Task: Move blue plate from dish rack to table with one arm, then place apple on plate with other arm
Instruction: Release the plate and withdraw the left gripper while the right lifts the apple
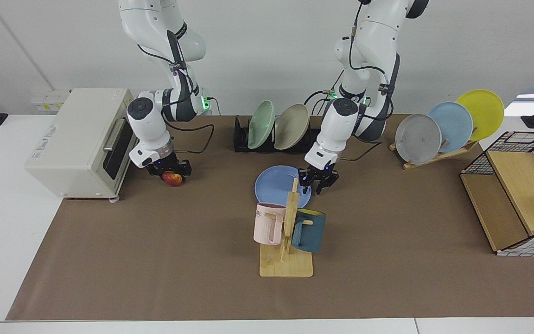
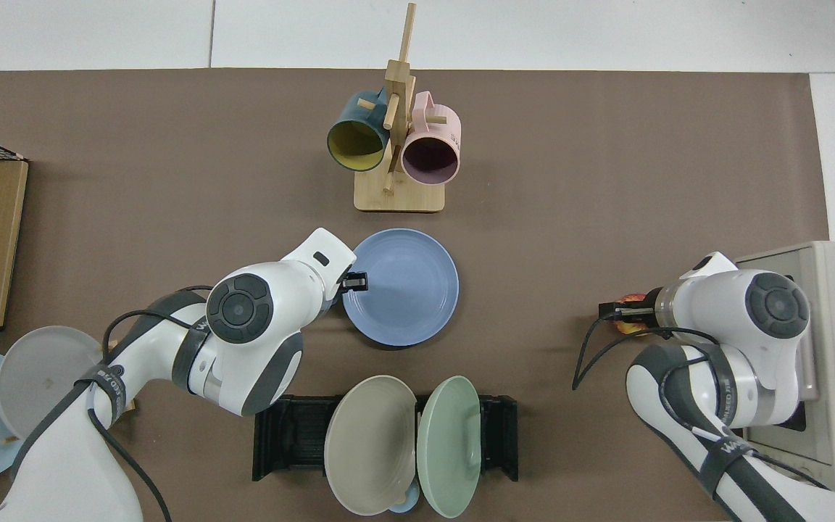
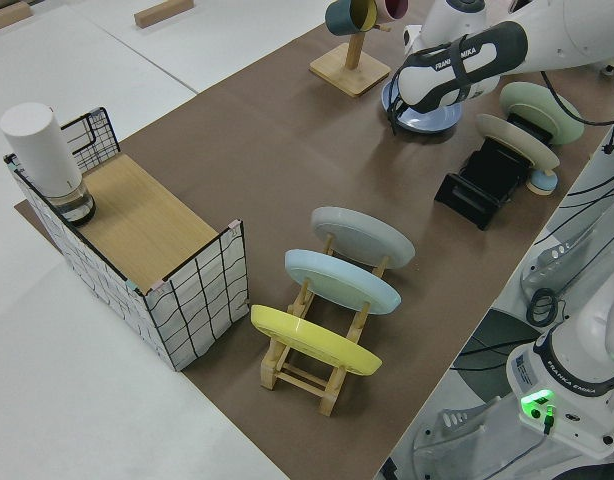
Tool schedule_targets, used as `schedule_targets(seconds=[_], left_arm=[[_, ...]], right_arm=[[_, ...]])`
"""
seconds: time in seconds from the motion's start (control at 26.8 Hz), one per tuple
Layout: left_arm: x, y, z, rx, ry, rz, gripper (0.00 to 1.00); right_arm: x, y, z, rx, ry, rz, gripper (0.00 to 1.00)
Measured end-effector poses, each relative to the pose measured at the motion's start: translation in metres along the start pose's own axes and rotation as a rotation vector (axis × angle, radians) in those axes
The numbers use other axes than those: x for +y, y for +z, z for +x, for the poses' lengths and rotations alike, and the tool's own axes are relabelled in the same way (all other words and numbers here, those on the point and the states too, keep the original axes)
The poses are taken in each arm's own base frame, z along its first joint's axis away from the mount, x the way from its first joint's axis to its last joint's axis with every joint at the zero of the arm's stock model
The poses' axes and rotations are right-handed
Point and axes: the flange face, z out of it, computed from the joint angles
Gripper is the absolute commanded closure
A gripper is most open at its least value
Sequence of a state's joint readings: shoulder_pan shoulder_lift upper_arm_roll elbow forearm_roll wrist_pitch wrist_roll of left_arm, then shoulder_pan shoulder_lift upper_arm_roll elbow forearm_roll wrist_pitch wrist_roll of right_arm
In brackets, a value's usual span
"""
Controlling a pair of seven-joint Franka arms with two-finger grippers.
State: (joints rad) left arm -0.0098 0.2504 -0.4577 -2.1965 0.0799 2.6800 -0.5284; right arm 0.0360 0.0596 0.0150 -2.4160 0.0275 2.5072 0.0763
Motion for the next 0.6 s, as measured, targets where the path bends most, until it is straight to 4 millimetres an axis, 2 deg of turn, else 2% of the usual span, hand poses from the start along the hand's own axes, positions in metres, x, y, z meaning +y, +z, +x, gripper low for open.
schedule_targets(seconds=[0.11,0.26,0.45,0.6], left_arm=[[-0.004,-0.013,0.010,-0.034,0.001,0.045,0.00],[-0.010,-0.053,0.031,-0.078,-0.012,0.115,0.00],[-0.030,-0.122,0.057,-0.098,-0.028,0.193,0.00],[-0.052,-0.183,0.069,-0.124,-0.024,0.244,0.00]], right_arm=[[-0.001,-0.008,0.004,-0.008,-0.001,0.000,1.00],[-0.003,-0.031,0.012,-0.018,-0.003,0.000,1.00],[-0.006,-0.071,0.023,-0.019,-0.007,0.002,1.00],[-0.010,-0.100,0.030,-0.018,-0.009,0.003,1.00]])
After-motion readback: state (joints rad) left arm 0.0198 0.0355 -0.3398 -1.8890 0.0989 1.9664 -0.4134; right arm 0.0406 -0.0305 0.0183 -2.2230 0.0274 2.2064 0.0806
